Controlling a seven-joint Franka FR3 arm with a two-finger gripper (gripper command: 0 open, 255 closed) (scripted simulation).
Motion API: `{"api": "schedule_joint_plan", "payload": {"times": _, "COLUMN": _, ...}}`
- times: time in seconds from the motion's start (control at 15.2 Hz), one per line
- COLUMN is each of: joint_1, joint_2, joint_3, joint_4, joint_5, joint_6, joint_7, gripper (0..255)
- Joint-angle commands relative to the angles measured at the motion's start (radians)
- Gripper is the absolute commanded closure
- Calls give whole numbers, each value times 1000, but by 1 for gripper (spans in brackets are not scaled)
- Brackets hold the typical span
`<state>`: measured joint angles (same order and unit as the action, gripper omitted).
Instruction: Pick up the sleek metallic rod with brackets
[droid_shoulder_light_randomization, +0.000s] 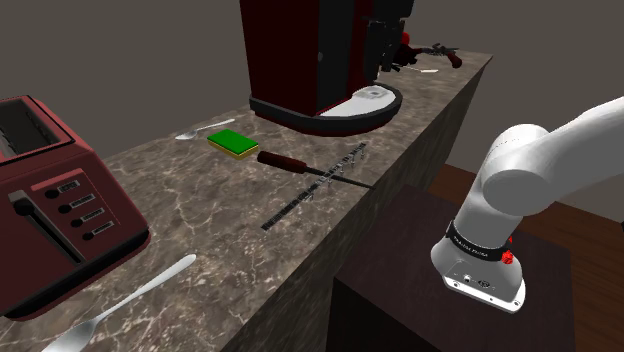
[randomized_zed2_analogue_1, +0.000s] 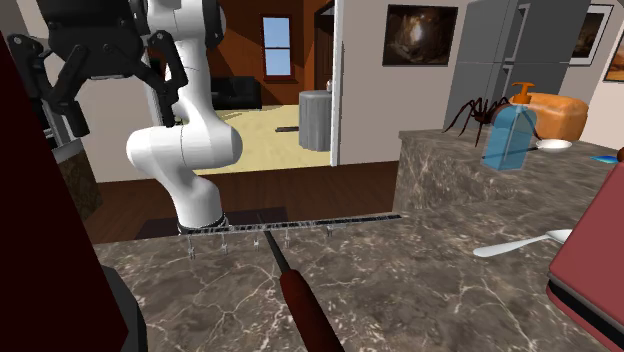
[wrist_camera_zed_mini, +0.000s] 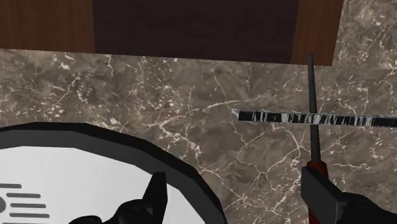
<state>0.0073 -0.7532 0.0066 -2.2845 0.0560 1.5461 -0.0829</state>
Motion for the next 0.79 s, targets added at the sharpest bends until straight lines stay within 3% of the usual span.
{"api": "schedule_joint_plan", "payload": {"times": 0.0, "joint_1": 0, "joint_2": 0, "joint_3": 0, "joint_4": 0, "joint_5": 0, "joint_6": 0, "joint_7": 0, "gripper": 0}}
{"api": "schedule_joint_plan", "payload": {"times": 0.73, "joint_1": 266, "joint_2": 184, "joint_3": 73, "joint_4": -49, "joint_5": -16, "joint_6": 214, "joint_7": -475, "gripper": 0}}
